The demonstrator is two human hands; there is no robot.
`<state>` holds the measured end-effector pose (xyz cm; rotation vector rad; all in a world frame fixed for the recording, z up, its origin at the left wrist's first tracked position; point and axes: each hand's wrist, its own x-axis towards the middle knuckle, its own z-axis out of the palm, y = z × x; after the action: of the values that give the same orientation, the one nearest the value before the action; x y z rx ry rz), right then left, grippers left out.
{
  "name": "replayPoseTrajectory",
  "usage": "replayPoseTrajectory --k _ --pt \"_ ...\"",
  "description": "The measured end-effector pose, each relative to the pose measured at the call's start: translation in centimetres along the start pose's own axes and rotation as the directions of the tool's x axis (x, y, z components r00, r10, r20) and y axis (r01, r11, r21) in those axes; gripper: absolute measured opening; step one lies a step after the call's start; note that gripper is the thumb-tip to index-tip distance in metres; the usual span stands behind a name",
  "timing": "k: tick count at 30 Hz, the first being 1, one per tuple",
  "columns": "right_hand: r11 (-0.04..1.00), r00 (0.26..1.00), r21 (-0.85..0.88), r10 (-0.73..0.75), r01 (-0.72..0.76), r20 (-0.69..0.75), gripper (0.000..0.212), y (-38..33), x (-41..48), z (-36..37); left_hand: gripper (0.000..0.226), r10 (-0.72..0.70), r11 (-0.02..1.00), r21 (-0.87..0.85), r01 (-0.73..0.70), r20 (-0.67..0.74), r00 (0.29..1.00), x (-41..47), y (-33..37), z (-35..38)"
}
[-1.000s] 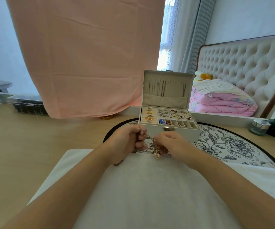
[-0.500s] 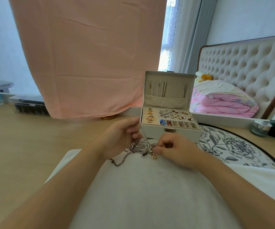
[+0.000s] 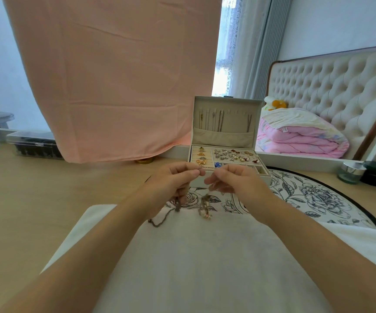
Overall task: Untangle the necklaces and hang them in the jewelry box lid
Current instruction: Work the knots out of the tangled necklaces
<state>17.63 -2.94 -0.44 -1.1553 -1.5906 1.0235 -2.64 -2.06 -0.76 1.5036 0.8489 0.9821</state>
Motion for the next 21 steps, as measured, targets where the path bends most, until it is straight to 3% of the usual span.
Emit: replayPoseTrajectory --k 3,6,9,16,21 --pt "0.969 0.997 0.238 0.070 -0.071 0.014 0.030 -0.4 0.2 -0.5 0.011 0.012 0.994 0.111 0.000 -0.113 0.994 0.1 -0.6 0.0" --pt "0.943 0.991 0.308 0.113 -0.129 0.068 0.031 -0.5 0.2 -0.4 0.010 0.057 0.974 0.226 -0.021 -0.155 0.986 0.4 -1.2 0.2" --pt "0.948 0.992 0.296 0.099 -0.118 0.079 0.023 -0.3 0.1 -0.4 0.009 0.082 0.944 0.329 -0.036 -0.128 0.988 0.5 -1.5 0.3" --pt "0.971 0.998 0.230 0.069 -0.070 0.015 0.007 -0.2 0.1 -0.5 0.009 -0.029 0.960 0.280 0.025 0.010 1.000 0.3 -2.1 0.7" --pt "0.975 0.997 0.214 0.061 -0.052 -0.036 0.005 -0.4 0.1 -0.4 0.004 -0.036 0.956 0.291 0.045 -0.035 0.999 0.3 -2.0 1.1"
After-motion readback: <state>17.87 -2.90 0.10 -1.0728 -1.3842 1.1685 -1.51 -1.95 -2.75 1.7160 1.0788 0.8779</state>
